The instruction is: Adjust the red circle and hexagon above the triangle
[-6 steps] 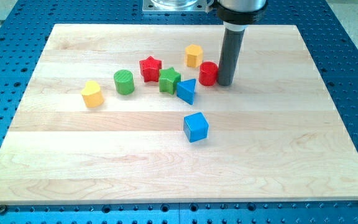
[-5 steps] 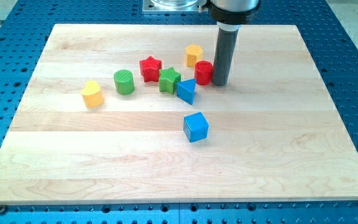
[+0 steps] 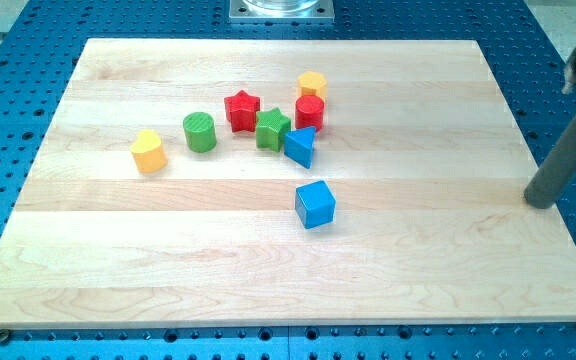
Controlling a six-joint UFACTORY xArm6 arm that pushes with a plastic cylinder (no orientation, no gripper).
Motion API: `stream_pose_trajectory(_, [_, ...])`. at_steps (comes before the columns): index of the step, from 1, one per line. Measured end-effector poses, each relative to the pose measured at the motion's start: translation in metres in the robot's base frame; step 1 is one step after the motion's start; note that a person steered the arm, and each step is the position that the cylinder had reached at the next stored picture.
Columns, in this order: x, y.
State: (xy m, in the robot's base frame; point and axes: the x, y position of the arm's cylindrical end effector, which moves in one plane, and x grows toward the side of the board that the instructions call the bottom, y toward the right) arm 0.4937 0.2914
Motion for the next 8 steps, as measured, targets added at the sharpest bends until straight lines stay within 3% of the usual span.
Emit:
stream_pose_trajectory(2, [0.002, -0.061])
stream_pose_trajectory(3, [-0.003, -0.06])
stream_pose_trajectory(4, [-0.035, -0.062])
stream_pose_trajectory(6, [-0.132, -0.147])
stream_pose_trajectory(8, [-0.151, -0.233])
